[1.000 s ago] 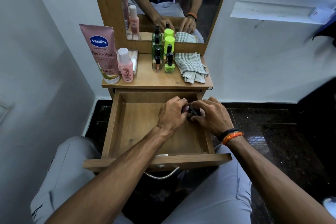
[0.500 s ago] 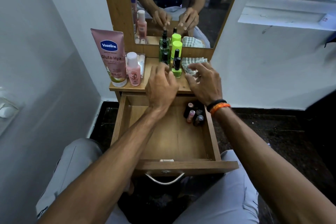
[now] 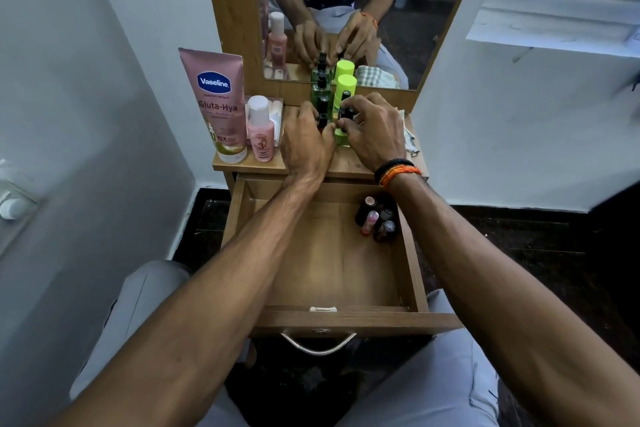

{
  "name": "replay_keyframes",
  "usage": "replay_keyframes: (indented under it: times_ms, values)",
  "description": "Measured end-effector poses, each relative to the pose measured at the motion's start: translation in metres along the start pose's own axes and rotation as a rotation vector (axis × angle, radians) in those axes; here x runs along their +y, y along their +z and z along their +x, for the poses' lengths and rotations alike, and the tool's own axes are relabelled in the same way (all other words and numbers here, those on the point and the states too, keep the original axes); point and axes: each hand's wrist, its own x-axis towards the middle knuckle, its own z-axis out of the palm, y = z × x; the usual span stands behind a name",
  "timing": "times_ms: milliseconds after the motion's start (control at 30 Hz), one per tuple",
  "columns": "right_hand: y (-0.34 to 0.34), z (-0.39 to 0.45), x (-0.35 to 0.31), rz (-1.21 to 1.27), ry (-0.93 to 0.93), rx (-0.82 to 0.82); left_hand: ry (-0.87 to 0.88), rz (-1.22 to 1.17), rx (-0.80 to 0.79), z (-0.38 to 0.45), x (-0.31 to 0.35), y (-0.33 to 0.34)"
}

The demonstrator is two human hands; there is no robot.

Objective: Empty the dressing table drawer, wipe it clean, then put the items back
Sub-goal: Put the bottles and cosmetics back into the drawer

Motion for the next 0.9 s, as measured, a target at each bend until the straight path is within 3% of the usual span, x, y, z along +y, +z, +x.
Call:
replay_keyframes:
  times_ms: [433,667,900]
  values:
    - [-0.023,-0.006,0.000,0.054,-0.014,0.050,0.100,-0.114,0.008,-0.016,-0.001,-0.015]
    - [-0.081,-0.043,0.000,0.111,0.047,-0.019,0.262,-0.228,-0.206,-0.075,-0.003,-0.045]
    - [-0.104,-0.107,0.016,0.061,0.095,-0.210,0.211,-0.246,-0.503,-0.106,-0.016,-0.040]
